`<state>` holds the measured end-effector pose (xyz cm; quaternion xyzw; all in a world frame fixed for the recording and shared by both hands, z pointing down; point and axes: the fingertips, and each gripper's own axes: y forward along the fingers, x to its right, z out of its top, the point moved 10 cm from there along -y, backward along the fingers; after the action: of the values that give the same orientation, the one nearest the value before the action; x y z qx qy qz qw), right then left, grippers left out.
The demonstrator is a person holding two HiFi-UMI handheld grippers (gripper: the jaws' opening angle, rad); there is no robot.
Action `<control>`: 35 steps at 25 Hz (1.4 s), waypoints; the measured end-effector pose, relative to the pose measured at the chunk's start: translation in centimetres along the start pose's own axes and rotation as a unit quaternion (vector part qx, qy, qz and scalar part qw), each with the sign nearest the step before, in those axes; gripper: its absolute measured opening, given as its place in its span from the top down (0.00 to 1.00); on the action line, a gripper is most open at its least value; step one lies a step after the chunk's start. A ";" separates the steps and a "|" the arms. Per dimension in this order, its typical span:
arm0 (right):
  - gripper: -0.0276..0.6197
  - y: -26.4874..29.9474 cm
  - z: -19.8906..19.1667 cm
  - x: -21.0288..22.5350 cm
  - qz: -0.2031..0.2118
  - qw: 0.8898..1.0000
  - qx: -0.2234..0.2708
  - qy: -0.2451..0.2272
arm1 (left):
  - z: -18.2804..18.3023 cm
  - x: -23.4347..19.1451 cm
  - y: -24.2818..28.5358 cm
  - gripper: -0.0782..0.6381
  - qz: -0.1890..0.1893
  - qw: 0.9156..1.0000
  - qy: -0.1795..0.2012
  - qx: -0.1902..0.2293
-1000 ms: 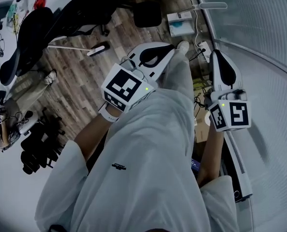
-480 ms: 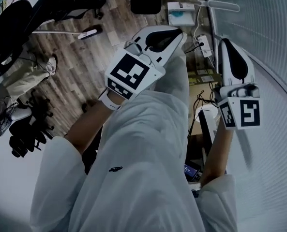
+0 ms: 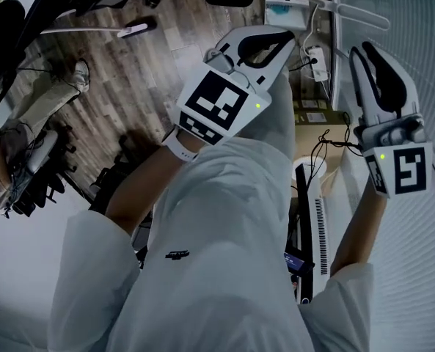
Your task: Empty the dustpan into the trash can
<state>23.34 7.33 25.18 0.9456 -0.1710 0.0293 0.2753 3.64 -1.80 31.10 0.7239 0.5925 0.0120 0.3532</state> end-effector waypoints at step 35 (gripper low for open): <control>0.70 10.8 -5.5 8.7 0.218 0.889 -0.228 -0.332 | -6.1 -2.0 10.1 0.83 0.083 0.990 -0.110 -0.018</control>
<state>28.09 -0.95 36.65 0.7503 -0.4560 -0.2673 0.3970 8.99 -0.94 41.80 0.7611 0.4875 -0.0284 0.4270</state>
